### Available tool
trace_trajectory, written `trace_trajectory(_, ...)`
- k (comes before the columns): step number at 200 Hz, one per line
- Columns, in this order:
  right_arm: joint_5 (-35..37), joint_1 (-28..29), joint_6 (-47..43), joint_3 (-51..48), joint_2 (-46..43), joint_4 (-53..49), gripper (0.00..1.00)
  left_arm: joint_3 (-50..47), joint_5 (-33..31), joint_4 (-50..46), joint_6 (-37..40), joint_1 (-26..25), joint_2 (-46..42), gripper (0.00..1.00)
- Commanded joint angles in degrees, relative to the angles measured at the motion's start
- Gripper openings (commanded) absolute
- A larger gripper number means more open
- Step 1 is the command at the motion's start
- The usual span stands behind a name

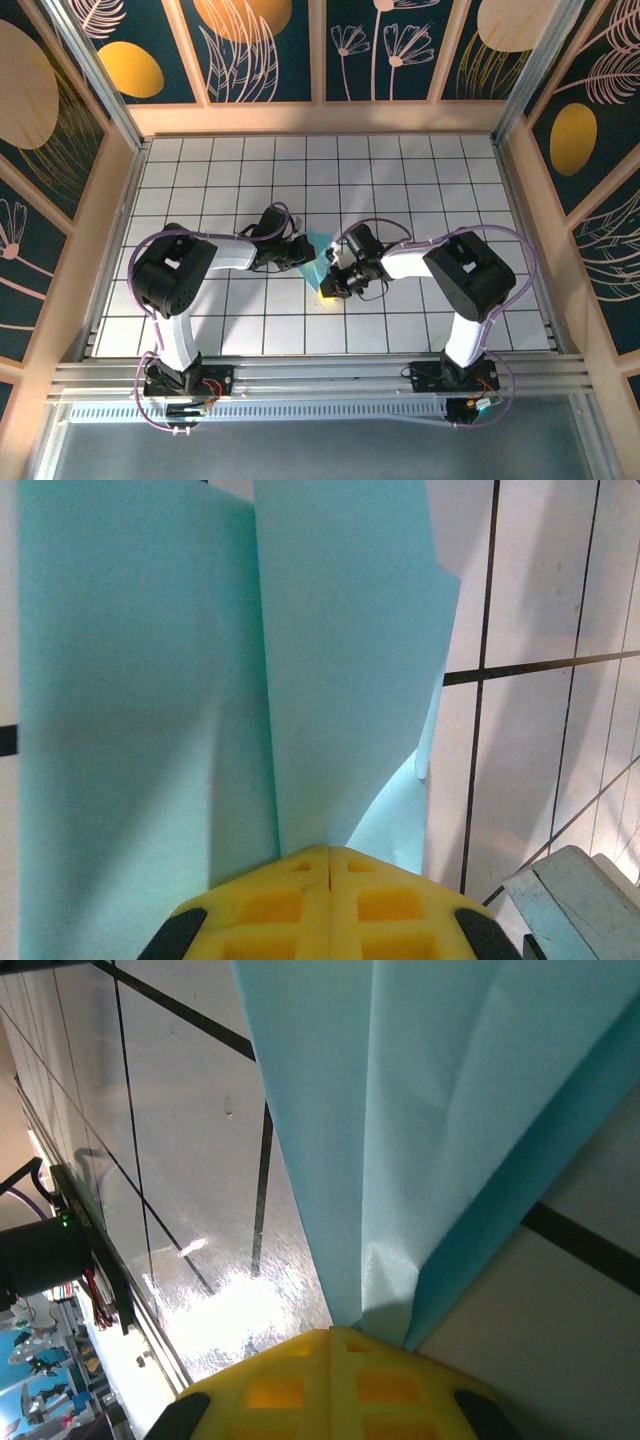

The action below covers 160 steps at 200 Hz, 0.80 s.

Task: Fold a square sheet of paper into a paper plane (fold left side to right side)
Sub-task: Fourth fold the wing at the center of the table.

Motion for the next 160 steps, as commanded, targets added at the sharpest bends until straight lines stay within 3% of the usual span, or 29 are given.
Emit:
trace_trajectory(1, 0.6, 0.7, -1.2, -2.0, -0.2, -3.1, 0.00, -1.7, -5.4, -5.2, 1.0, 0.2, 2.3, 0.00)
trace_trajectory(100, -0.9, 0.9, -1.9, -2.4, -5.2, -6.0, 0.00, -1.9, -5.4, -4.7, 0.9, 0.2, 2.3, 0.00)
trace_trajectory(160, -6.6, -4.1, -1.2, -2.0, -12.4, -2.2, 0.00, -1.8, -5.2, -4.5, 1.0, 0.2, 2.3, 0.00)
